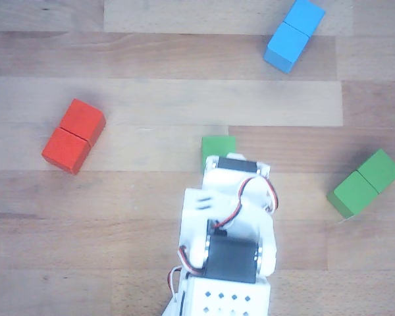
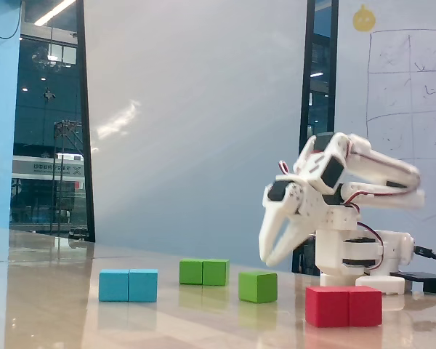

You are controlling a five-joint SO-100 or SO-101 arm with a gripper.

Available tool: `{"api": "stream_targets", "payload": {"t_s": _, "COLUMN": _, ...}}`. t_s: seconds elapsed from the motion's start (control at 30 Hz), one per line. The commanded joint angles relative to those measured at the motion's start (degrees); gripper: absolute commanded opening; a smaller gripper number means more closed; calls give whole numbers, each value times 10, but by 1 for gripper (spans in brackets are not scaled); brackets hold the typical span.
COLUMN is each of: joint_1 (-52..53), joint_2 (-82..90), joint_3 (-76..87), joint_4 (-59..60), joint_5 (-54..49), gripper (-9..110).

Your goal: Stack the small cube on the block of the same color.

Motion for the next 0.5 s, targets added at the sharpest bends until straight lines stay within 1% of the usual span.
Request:
{"api": "stream_targets", "payload": {"t_s": 0.0, "joint_1": 5, "joint_2": -177, "joint_3": -197, "joint_4": -45, "joint_5": -4, "gripper": 0}}
{"api": "stream_targets", "payload": {"t_s": 0.17, "joint_1": 4, "joint_2": -323, "joint_3": -380, "joint_4": -25, "joint_5": -4, "gripper": 0}}
{"api": "stream_targets", "payload": {"t_s": 0.27, "joint_1": 4, "joint_2": -392, "joint_3": -455, "joint_4": 3, "joint_5": -4, "gripper": 0}}
{"api": "stream_targets", "payload": {"t_s": 0.47, "joint_1": -4, "joint_2": -498, "joint_3": -504, "joint_4": 75, "joint_5": -4, "gripper": 0}}
